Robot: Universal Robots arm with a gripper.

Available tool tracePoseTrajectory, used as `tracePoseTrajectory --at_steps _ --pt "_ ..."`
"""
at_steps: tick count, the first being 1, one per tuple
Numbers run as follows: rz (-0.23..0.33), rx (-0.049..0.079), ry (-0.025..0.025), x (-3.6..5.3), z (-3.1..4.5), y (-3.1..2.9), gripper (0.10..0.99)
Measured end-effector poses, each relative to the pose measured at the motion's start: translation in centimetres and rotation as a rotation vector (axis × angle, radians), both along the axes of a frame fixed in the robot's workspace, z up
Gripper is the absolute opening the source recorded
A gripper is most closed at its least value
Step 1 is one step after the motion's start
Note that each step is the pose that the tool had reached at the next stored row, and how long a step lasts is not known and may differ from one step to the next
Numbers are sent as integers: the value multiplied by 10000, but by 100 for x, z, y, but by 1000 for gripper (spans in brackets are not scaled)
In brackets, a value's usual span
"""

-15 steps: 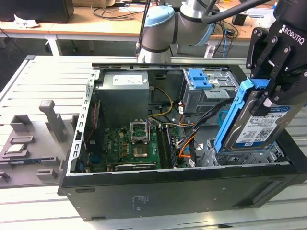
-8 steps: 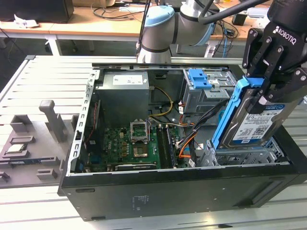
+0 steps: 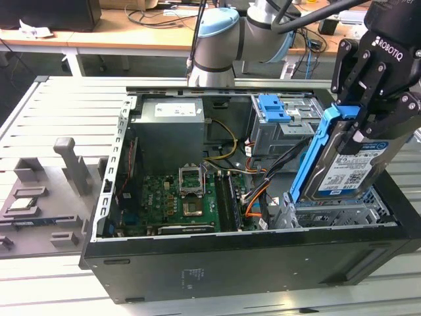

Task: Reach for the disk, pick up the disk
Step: 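Pick up the disk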

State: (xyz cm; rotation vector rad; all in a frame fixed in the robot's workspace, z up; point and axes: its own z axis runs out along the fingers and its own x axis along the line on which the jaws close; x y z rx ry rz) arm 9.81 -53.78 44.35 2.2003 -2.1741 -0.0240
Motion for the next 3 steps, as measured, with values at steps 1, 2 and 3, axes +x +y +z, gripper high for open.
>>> tracePoseTrajectory --at_steps 1,2,3 --pt "0 0 0 1 0 0 369" --pt "0 0 0 1 0 0 369" --pt "1 0 0 2 0 0 369"
